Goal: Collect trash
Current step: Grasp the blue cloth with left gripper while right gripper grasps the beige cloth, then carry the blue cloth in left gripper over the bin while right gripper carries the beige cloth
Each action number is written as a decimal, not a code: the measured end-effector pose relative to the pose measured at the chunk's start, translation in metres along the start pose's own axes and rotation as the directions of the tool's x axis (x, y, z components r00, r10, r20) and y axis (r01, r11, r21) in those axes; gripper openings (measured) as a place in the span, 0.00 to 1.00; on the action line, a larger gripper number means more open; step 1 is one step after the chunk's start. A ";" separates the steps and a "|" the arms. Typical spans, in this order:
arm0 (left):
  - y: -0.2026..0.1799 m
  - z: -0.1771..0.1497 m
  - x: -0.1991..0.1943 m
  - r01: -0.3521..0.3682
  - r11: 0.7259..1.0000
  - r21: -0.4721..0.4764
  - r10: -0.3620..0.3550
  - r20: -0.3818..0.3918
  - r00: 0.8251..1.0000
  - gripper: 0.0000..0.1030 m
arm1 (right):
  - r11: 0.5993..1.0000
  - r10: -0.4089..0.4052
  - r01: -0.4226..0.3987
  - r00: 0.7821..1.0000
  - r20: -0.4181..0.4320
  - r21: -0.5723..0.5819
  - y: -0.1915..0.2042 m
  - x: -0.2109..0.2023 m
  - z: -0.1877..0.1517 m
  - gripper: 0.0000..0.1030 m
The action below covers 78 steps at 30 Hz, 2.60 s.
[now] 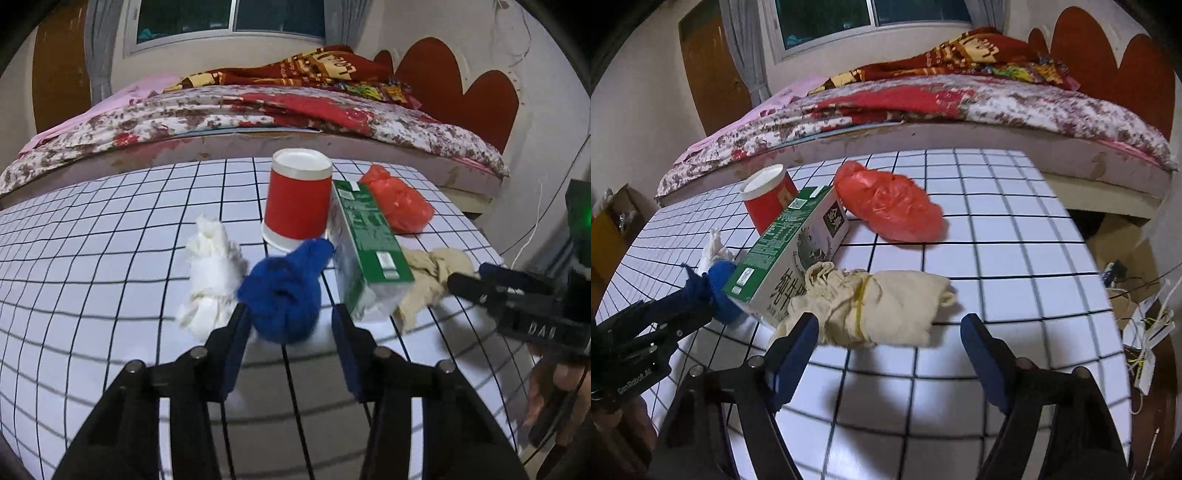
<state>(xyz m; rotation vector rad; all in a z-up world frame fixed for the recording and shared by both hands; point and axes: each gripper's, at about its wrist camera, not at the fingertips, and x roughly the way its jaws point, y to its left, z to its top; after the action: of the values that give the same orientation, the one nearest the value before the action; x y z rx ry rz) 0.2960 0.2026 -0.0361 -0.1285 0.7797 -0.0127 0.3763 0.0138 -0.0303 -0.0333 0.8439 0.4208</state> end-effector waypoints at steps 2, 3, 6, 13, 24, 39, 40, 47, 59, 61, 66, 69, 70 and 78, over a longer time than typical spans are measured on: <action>0.000 0.004 0.006 -0.005 1.000 0.003 0.005 -0.008 1.000 0.46 | 1.000 0.003 -0.003 1.000 -0.010 -0.006 0.001 0.010 0.005 0.78; -0.001 0.004 0.009 -0.010 1.000 0.011 0.011 -0.016 1.000 0.46 | 1.000 0.001 -0.001 1.000 -0.014 -0.012 0.002 0.012 0.006 0.74; -0.004 0.007 0.017 -0.037 0.999 0.037 0.038 -0.036 0.999 0.46 | 1.000 0.007 -0.007 1.000 -0.028 -0.022 0.003 0.019 0.008 0.64; -0.020 0.007 0.025 -0.090 0.987 0.135 0.097 -0.044 0.994 0.39 | 0.999 0.033 -0.035 0.998 -0.056 -0.030 0.003 0.021 0.002 0.45; -0.027 0.000 -0.014 -0.050 0.994 0.094 0.048 0.021 0.999 0.25 | 0.998 0.037 -0.037 0.999 -0.007 -0.048 -0.008 -0.019 -0.005 0.30; -0.055 -0.039 -0.096 -0.006 1.000 0.027 0.003 0.125 0.992 0.25 | 0.999 -0.025 0.026 0.997 0.068 -0.020 -0.047 -0.121 -0.032 0.31; -0.058 -0.041 -0.100 0.000 1.000 0.028 -0.003 0.126 0.992 0.25 | 0.999 -0.031 0.033 0.997 0.073 -0.023 -0.048 -0.126 -0.034 0.31; -0.100 -0.053 -0.116 0.065 0.994 0.082 -0.075 0.130 0.989 0.25 | 0.994 -0.096 0.099 0.992 0.085 -0.037 -0.069 -0.166 -0.061 0.31; -0.188 -0.072 -0.120 0.173 0.965 0.199 -0.196 0.101 0.975 0.25 | 0.980 -0.200 0.198 0.973 0.114 0.031 -0.123 -0.229 -0.105 0.31; -0.200 -0.075 -0.121 0.190 0.958 0.215 -0.214 0.093 0.972 0.25 | 0.977 -0.213 0.210 0.970 0.116 0.040 -0.131 -0.237 -0.112 0.31; -0.232 -0.082 -0.121 0.225 0.940 0.255 -0.251 0.072 0.965 0.25 | 0.969 -0.244 0.238 0.964 0.111 0.060 -0.152 -0.253 -0.131 0.31; -0.250 -0.087 -0.120 0.246 0.930 0.274 -0.271 0.058 0.961 0.25 | 0.964 -0.262 0.255 0.960 0.103 0.077 -0.166 -0.261 -0.143 0.31; -0.257 -0.089 -0.120 0.255 0.925 0.283 -0.280 0.051 0.959 0.25 | 0.962 -0.267 0.259 0.958 0.102 0.085 -0.172 -0.264 -0.148 0.31; -0.311 -0.112 -0.115 0.324 0.885 0.333 -0.340 -0.011 0.940 0.25 | 0.941 -0.315 0.302 0.946 0.075 0.152 -0.212 -0.284 -0.182 0.31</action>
<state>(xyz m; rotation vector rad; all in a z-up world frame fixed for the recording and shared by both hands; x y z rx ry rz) 0.1467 -0.1115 0.0033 0.0591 0.6898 -0.4654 0.1580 -0.3145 0.0263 -0.0161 0.7536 0.0667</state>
